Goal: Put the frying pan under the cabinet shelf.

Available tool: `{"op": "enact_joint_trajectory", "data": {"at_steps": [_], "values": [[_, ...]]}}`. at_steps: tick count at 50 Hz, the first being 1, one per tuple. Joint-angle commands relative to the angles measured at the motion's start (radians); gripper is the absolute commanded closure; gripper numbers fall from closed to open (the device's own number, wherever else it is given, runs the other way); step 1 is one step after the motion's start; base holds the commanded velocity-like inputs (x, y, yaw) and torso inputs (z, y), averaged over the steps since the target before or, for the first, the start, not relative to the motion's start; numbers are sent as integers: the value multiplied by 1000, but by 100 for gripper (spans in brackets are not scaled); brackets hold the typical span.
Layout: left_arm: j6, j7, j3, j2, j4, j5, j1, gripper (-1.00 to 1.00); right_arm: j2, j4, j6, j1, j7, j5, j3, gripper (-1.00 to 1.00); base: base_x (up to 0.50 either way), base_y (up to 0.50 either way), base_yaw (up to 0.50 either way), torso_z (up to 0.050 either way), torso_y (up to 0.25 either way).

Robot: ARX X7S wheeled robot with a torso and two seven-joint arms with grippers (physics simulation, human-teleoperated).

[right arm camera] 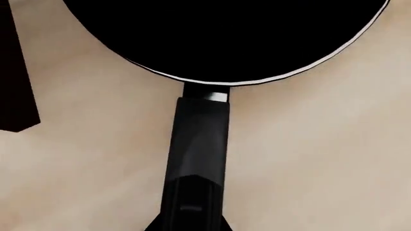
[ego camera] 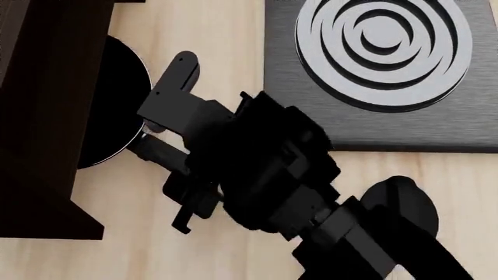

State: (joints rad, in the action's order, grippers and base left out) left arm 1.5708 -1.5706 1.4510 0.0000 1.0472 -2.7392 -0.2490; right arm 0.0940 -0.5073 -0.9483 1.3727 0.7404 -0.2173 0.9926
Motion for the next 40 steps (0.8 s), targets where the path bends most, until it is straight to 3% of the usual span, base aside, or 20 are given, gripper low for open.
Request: {"op": "enact_joint_trajectory", "data": {"at_steps": [1, 6, 20, 21, 27, 40], "values": [[0, 0, -82, 0, 0, 69, -13, -100, -94, -258, 391, 118, -361, -777, 482, 100, 12, 6, 18, 0, -19], [0, 0, -124, 0, 0, 108, -23, -100, -94, -249, 430, 138, -368, -850, 546, 100, 12, 7, 18, 0, -19], [0, 0, -192, 0, 0, 194, -54, -100, -94, -287, 477, 156, -405, -930, 536, 100, 9, 9, 18, 0, -17], [0, 0, -195, 0, 0, 198, -56, -100, -94, -290, 476, 161, -407, -947, 529, -100, 18, 10, 18, 0, -16], [0, 0, -211, 0, 0, 214, -62, -100, -51, -233, 464, 181, -483, -965, 510, -100, 10, 11, 18, 0, -15], [0, 0, -229, 0, 0, 245, -77, -100, 174, 152, 326, 229, -721, -1058, 478, -100, 0, 2, 2, 0, 0]]}}
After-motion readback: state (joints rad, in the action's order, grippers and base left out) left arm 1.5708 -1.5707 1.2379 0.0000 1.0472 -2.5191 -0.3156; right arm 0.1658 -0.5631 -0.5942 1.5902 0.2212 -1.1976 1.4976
